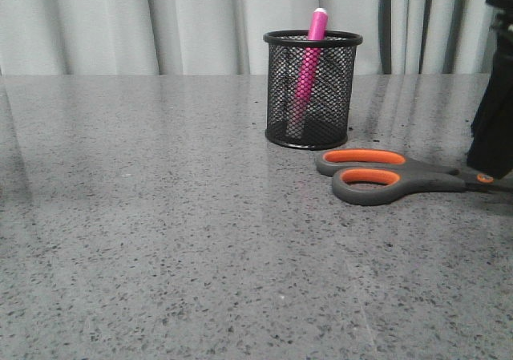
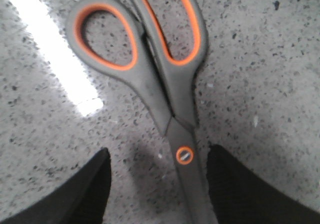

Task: Put pen and scissors into bin
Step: 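Lower the right gripper onto the scissors blades and close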

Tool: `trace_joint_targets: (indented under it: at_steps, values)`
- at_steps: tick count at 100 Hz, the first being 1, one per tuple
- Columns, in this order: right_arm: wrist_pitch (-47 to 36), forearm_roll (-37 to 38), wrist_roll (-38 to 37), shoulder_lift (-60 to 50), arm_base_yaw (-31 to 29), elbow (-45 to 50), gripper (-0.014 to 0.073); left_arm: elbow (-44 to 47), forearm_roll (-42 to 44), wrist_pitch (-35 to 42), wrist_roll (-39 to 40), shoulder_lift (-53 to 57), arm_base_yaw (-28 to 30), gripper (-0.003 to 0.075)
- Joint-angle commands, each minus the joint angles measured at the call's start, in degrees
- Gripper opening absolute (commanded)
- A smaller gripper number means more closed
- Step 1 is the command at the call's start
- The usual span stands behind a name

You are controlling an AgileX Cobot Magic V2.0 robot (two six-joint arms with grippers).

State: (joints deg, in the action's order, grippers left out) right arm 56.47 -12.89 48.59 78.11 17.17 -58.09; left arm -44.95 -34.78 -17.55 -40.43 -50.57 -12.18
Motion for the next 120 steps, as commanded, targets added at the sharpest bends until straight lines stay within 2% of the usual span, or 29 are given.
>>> trace_joint_targets:
  at_steps: [1, 35, 97, 107, 120]
  values:
    - [-2.79, -0.05, 1.39, 0.08, -0.03, -1.88, 0.0381, -1.53, -1.3, 3.72, 0.21, 0.74, 0.19, -0.0019]
    - [-6.03, -0.25, 3.34, 3.27, 0.23, -1.98, 0.0381, -1.53, -1.65, 3.72, 0.21, 0.74, 0.19, -0.0019]
    - [-4.58, -2.57, 3.72, 7.52, 0.35, -4.09, 0.0377, -1.53, -1.65, 3.72, 0.21, 0.74, 0.19, -0.0019]
    - [-4.23, -2.57, 3.82, 7.52, 0.72, -4.09, 0.033, -1.53, -1.65, 3.72, 0.21, 0.74, 0.19, -0.0019]
    - [-3.94, -2.57, 3.8, 7.52, 0.82, -4.09, 0.0203, -1.53, -1.71, 3.72, 0.21, 0.74, 0.19, -0.0019]
